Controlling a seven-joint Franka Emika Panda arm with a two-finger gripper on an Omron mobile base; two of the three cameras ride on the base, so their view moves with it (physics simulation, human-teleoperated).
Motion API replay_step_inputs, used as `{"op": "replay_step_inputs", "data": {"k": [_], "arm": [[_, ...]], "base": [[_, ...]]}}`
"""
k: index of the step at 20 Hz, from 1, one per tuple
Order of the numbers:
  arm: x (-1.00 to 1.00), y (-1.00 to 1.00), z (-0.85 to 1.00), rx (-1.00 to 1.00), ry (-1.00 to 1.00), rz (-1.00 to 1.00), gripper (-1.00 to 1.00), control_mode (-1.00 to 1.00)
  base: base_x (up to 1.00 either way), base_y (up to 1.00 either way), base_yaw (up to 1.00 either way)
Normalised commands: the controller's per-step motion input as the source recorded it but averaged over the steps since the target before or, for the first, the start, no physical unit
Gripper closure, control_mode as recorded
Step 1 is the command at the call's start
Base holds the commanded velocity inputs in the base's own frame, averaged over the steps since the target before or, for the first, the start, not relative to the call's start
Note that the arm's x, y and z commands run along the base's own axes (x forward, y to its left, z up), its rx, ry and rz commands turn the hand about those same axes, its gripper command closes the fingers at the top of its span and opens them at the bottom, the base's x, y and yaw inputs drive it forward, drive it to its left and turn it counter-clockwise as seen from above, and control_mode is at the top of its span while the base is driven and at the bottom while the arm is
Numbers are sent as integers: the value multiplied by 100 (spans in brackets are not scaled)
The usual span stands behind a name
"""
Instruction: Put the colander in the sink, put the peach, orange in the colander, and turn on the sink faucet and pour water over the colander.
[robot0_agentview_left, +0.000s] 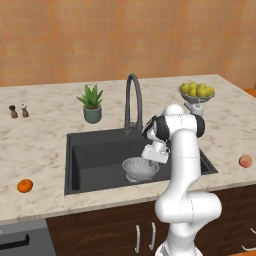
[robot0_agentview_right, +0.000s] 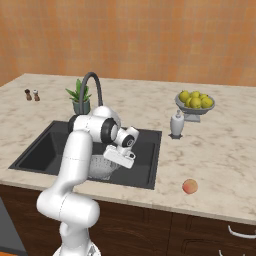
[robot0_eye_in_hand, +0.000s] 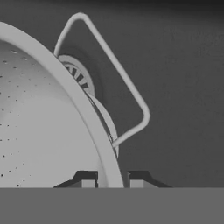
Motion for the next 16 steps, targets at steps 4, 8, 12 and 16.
{"op": "replay_step_inputs", "data": {"k": [4, 8, 12, 16], "arm": [[0, 26, -23, 0, 0, 0, 100, -100], [-8, 31, -15, 0, 0, -1, 100, -100], [-10, 28, -13, 0, 0, -1, 100, -100], [-15, 33, -10, 0, -1, -1, -100, -100]], "base": [[0, 0, 0], [0, 0, 0], [0, 0, 0], [0, 0, 0]]}}
